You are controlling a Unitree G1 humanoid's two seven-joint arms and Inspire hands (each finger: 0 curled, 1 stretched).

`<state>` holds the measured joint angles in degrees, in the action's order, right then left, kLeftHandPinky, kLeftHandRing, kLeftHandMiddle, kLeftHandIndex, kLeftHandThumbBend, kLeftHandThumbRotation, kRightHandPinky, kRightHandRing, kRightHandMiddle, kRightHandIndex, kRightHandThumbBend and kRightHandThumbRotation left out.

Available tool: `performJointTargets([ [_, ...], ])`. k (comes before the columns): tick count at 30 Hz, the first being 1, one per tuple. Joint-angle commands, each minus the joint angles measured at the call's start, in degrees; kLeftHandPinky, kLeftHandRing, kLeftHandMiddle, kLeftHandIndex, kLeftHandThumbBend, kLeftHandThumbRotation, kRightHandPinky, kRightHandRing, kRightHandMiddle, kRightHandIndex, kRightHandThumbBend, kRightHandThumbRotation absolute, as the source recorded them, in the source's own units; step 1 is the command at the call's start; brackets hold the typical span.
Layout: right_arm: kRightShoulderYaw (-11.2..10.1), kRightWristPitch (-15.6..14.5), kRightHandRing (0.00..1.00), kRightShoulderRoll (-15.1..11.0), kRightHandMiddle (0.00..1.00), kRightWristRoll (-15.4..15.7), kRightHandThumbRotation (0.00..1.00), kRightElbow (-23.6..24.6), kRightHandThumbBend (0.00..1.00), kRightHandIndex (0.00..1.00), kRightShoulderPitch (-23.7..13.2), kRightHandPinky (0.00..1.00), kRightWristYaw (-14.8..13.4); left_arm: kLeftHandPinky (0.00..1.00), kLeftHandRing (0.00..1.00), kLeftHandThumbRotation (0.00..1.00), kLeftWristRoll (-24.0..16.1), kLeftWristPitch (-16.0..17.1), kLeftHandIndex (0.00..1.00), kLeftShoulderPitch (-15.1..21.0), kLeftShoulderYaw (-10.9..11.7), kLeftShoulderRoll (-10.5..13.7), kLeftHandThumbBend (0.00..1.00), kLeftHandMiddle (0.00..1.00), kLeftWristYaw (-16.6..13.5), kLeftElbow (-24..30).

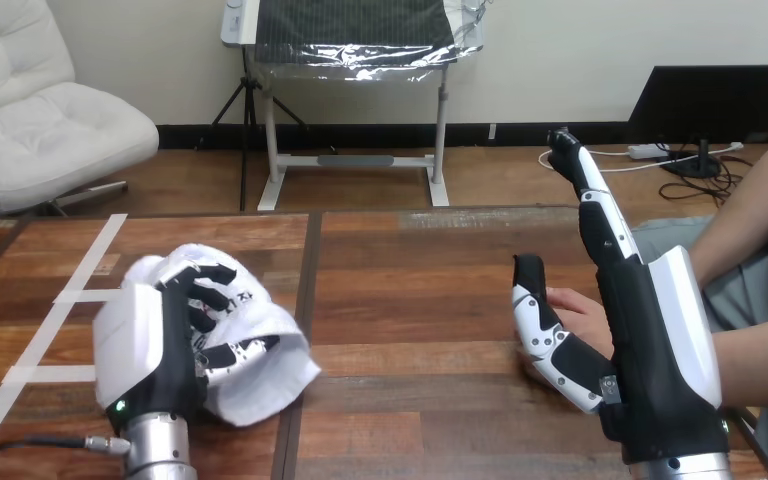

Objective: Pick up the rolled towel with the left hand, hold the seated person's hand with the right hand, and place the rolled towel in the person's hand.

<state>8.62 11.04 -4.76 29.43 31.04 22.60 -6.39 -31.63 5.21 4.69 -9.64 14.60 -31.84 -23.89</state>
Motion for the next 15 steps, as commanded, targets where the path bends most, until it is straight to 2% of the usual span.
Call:
performJointTargets([
  [1,-0.24,-0.44,0.98,-0.02,0.96,0.41,0.0,2.39,0.0,0.98,-2.67,1.0,0.76,0.64,0.72,0.31,1.29,-10.86,0.85,-1.44,0.82,1.02,0.81,0.76,12.32,13.42],
  [2,-0.23,-0.58,0.98,-0.11,0.96,0.44,0.0,2.48,0.0,0.98,-2.65,1.0,0.89,0.65,0.73,0.32,1.69,-12.69,0.86,-1.79,0.58,1.64,0.81,0.77,15.42,15.2],
  [4,-0.21,-0.75,0.98,-0.21,0.96,0.47,0.0,2.58,0.0,0.98,-2.64,1.0,1.04,0.68,0.76,0.34,2.09,-14.95,0.89,-2.24,0.39,2.24,0.8,0.8,19.0,17.42],
  [5,-0.24,-0.84,0.98,-0.35,0.96,0.5,0.0,2.64,0.0,0.98,-2.66,1.0,1.2,0.69,0.77,0.35,3.29,-16.33,0.9,-2.54,0.43,2.83,0.79,0.82,22.09,19.08],
  [8,-0.34,-0.93,0.98,-0.62,0.96,0.51,0.0,2.66,0.0,0.98,-2.75,1.0,1.42,0.72,0.81,0.35,5.27,-18.73,0.94,-3.2,0.61,4.03,0.76,0.86,27.97,22.45],
  [10,-0.42,-0.92,0.98,-0.73,0.96,0.48,0.0,2.6,0.0,0.98,-2.82,1.0,1.47,0.72,0.82,0.33,5.79,-19.7,0.94,-3.54,0.6,4.74,0.75,0.87,30.58,24.06],
  [11,-0.47,-0.91,0.98,-0.82,0.96,0.43,0.0,2.57,0.0,0.98,-2.86,1.0,1.54,0.73,0.82,0.33,5.77,-20.06,0.94,-3.75,0.24,5.87,0.75,0.87,32.84,25.11],
  [13,-0.53,-0.91,0.98,-0.88,0.96,0.36,0.0,2.58,0.0,0.98,-2.89,1.0,1.67,0.72,0.81,0.32,5.52,-20.64,0.94,-3.99,-0.13,7.04,0.74,0.87,35.42,26.37],
  [15,-0.56,-1.03,0.98,-0.88,0.96,0.26,0.0,2.67,0.0,0.98,-2.93,1.0,1.87,0.7,0.79,0.31,5.83,-22.34,0.93,-4.2,-0.3,8.02,0.74,0.86,38.76,28.22],
])
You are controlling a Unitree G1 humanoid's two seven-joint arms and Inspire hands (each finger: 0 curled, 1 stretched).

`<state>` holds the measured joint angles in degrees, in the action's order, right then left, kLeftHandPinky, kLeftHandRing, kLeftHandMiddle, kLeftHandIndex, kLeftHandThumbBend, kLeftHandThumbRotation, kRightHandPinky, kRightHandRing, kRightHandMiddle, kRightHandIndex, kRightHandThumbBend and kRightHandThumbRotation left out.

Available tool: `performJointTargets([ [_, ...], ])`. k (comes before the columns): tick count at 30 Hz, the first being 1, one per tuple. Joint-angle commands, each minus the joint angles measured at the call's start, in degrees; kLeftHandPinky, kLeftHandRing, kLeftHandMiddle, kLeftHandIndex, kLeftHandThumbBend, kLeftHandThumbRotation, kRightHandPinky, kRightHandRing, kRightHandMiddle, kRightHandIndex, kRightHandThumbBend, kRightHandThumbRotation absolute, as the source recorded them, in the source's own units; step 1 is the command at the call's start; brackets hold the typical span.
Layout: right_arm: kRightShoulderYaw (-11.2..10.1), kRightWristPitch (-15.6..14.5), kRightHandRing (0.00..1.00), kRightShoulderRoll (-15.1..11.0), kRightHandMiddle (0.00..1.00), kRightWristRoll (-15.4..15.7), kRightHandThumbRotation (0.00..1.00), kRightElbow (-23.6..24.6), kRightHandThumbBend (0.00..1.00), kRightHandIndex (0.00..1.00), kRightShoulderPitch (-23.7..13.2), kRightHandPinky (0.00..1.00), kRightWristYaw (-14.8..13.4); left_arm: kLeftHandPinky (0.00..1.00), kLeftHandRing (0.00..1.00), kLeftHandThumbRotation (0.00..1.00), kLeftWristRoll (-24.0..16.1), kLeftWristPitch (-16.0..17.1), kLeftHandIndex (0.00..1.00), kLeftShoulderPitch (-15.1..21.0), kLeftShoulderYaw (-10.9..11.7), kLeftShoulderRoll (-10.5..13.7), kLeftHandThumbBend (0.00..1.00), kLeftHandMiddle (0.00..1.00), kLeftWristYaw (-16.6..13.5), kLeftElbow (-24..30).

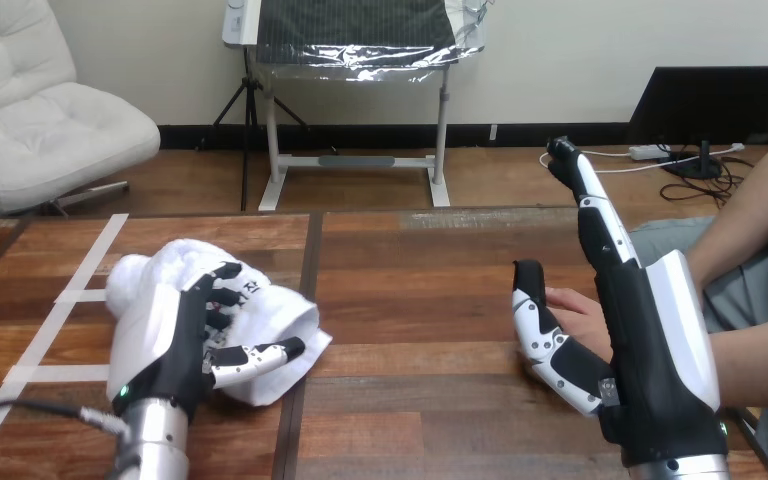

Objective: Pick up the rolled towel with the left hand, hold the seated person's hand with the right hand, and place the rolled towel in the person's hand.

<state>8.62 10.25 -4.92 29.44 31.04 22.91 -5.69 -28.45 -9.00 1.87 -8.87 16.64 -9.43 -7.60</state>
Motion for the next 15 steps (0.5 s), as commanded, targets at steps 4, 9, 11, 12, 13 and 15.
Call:
performJointTargets([
  [4,-0.61,-0.59,0.98,-0.67,0.96,0.37,0.0,2.92,0.0,0.98,-3.2,1.0,1.53,0.68,0.77,0.29,0.46,-11.43,0.91,-1.03,-2.67,8.51,0.75,0.84,22.31,14.38],
  [9,-0.67,-0.73,0.98,-0.8,0.96,0.42,0.0,3.02,0.0,0.98,-3.21,1.0,1.86,0.67,0.76,0.3,-2.14,-13.96,0.89,-0.26,-4.81,11.49,0.76,0.83,29.04,16.65],
  [11,-0.67,-0.9,0.98,-0.73,0.96,0.49,0.0,3.2,0.0,0.98,-3.16,1.0,2.01,0.67,0.76,0.31,-2.9,-14.63,0.88,-0.19,-5.24,12.05,0.76,0.82,30.75,17.44],
  [12,-0.66,-0.93,0.98,-0.69,0.96,0.51,0.0,3.26,0.0,0.98,-3.15,1.0,2.04,0.67,0.76,0.31,-3.23,-15.06,0.88,-0.2,-5.36,12.16,0.77,0.82,31.38,17.82],
  [13,-0.66,-0.95,0.98,-0.65,0.96,0.53,0.0,3.31,0.0,0.98,-3.13,1.0,2.07,0.67,0.76,0.31,-3.5,-15.4,0.88,-0.2,-5.42,12.22,0.78,0.82,31.9,18.13],
  [15,-0.7,-0.83,0.98,-0.64,0.96,0.5,0.0,3.24,0.0,0.98,-3.18,1.0,2.08,0.67,0.77,0.3,-3.75,-16.24,0.87,-0.28,-5.45,12.39,0.79,0.82,33.34,19.05],
])
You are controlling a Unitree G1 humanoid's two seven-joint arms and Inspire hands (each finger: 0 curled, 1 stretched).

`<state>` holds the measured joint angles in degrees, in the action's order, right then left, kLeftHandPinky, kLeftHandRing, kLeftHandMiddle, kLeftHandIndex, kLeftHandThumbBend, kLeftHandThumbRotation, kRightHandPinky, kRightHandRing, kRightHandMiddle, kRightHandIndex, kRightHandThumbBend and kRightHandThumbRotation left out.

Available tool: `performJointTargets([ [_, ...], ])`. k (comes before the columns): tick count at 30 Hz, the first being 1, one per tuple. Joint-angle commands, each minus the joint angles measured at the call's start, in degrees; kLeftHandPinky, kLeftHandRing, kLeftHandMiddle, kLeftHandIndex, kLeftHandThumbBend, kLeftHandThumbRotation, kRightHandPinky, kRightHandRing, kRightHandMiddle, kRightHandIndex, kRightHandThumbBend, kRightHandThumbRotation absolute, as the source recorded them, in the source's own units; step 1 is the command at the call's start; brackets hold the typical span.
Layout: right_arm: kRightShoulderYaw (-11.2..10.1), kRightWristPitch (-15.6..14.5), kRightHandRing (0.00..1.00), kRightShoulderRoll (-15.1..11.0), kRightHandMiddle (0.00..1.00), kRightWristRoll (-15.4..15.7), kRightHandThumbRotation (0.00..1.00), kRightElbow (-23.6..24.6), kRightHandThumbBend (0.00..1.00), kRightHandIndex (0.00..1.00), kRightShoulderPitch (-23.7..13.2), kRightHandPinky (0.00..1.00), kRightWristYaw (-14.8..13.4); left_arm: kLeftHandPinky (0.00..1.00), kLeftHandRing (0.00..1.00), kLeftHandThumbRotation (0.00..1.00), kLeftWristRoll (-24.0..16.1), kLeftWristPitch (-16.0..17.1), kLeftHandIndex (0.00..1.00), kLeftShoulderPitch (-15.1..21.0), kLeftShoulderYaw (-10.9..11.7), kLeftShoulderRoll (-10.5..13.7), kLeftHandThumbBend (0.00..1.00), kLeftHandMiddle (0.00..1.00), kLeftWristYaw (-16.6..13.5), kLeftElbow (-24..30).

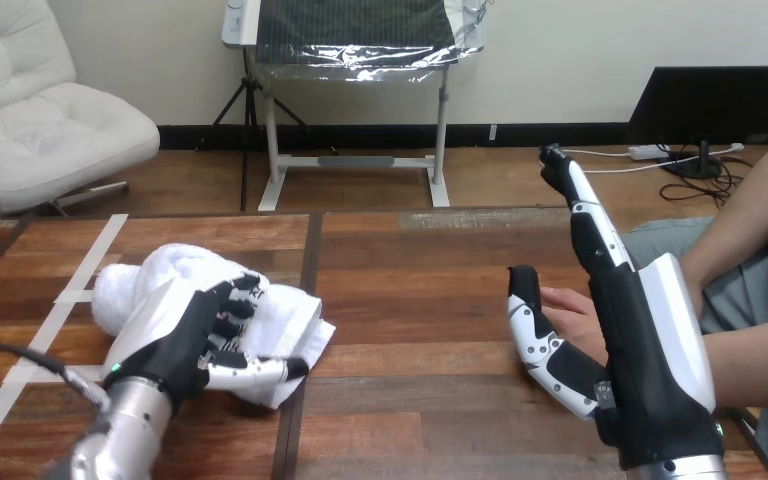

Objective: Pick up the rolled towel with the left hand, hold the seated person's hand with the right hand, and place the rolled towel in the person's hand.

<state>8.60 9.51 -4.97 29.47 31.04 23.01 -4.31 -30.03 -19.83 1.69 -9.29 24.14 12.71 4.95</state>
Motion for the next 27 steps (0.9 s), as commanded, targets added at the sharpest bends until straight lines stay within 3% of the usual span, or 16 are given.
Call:
performJointTargets([
  [1,-0.69,-0.06,0.98,-0.59,0.96,0.45,0.0,3.21,0.0,0.98,-3.29,1.0,0.71,0.68,0.77,0.29,-2.28,-5.75,0.87,-0.11,-5.02,4.92,0.79,0.83,11.7,6.83],
  [10,-0.89,-0.27,0.98,-0.42,0.97,0.6,0.0,3.37,0.0,0.98,-3.29,1.0,1.08,0.7,0.8,0.26,-4.37,-8.38,0.88,-0.62,-5.75,6.28,0.8,0.84,15.87,10.5],
  [27,-1.29,-0.3,0.98,-0.38,0.97,0.51,0.0,3.53,0.0,0.98,-3.38,1.0,1.65,0.68,0.77,0.28,-4.6,-4.11,0.87,-3.43,-4.42,9.85,0.79,0.81,18.07,15.23],
])
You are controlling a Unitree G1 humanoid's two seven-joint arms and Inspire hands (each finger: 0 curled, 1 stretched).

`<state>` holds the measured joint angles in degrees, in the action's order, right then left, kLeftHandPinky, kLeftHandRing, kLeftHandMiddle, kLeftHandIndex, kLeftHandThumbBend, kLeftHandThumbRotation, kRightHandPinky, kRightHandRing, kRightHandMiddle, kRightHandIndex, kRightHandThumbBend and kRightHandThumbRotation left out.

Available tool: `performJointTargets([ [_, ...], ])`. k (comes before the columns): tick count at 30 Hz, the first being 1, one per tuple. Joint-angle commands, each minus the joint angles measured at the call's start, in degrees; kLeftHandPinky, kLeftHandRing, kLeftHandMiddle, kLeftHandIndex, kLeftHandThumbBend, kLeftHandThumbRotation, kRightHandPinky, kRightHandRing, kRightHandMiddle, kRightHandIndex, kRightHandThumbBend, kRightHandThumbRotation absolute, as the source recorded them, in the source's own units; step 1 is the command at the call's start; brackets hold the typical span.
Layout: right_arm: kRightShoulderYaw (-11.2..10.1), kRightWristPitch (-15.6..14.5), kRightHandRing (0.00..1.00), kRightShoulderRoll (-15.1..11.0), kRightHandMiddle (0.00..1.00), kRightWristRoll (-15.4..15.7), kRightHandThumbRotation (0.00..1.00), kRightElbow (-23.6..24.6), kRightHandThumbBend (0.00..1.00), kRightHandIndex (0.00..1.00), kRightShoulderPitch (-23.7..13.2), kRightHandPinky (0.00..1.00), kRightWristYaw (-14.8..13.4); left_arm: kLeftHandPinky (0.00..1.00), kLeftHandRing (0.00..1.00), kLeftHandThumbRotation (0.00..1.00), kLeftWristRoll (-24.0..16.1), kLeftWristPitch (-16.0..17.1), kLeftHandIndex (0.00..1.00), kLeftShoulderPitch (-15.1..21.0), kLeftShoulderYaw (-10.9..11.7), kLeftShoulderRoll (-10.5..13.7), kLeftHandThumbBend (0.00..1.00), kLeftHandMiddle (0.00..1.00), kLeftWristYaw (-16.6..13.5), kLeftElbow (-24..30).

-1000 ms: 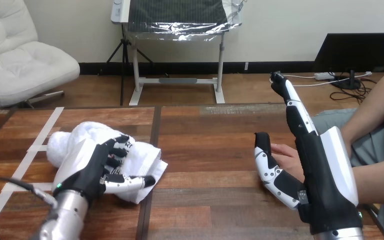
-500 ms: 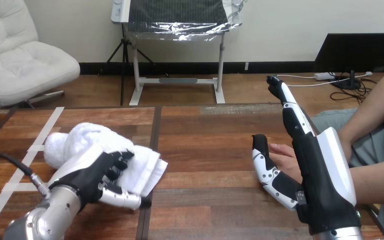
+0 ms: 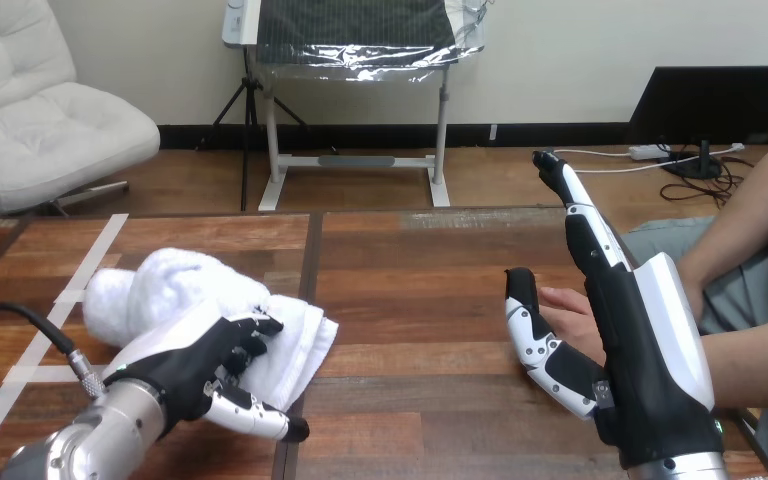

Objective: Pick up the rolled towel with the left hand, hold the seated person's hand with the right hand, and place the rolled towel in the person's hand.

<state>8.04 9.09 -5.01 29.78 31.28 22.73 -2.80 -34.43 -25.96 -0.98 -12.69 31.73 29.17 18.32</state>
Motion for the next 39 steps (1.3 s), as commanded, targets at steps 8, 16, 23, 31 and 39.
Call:
performJointTargets([
  [8,-0.66,0.1,0.97,-0.55,0.97,0.7,0.0,3.14,0.01,0.98,-3.36,1.0,0.29,0.71,0.77,0.29,0.93,6.19,0.88,-1.9,0.29,3.86,0.77,0.81,1.7,2.42],
  [16,-0.55,0.05,0.97,-0.35,0.97,0.68,0.0,3.0,0.01,0.98,-3.52,1.0,0.43,0.72,0.76,0.24,3.56,12.23,0.85,-3.63,2.83,3.75,0.77,0.79,-1.51,1.68],
  [23,-0.45,0.3,0.97,-0.26,0.97,0.69,0.0,2.52,0.01,0.98,-3.87,1.0,0.33,0.72,0.75,0.18,5.17,17.98,0.85,-4.89,4.71,3.88,0.75,0.78,-4.71,0.61],
  [31,-0.28,0.11,0.97,-0.09,0.98,0.67,0.0,2.39,0.01,0.98,-4.01,1.0,0.38,0.69,0.74,0.11,7.38,26.76,0.82,-5.8,6.65,3.54,0.73,0.78,-9.8,-2.71],
  [39,-0.16,-0.24,0.97,0.01,0.98,0.73,0.0,2.53,0.01,0.98,-4.08,1.0,0.53,0.71,0.78,0.07,4.79,36.24,0.82,-6.69,7.96,1.68,0.76,0.82,-21.69,-6.92],
])
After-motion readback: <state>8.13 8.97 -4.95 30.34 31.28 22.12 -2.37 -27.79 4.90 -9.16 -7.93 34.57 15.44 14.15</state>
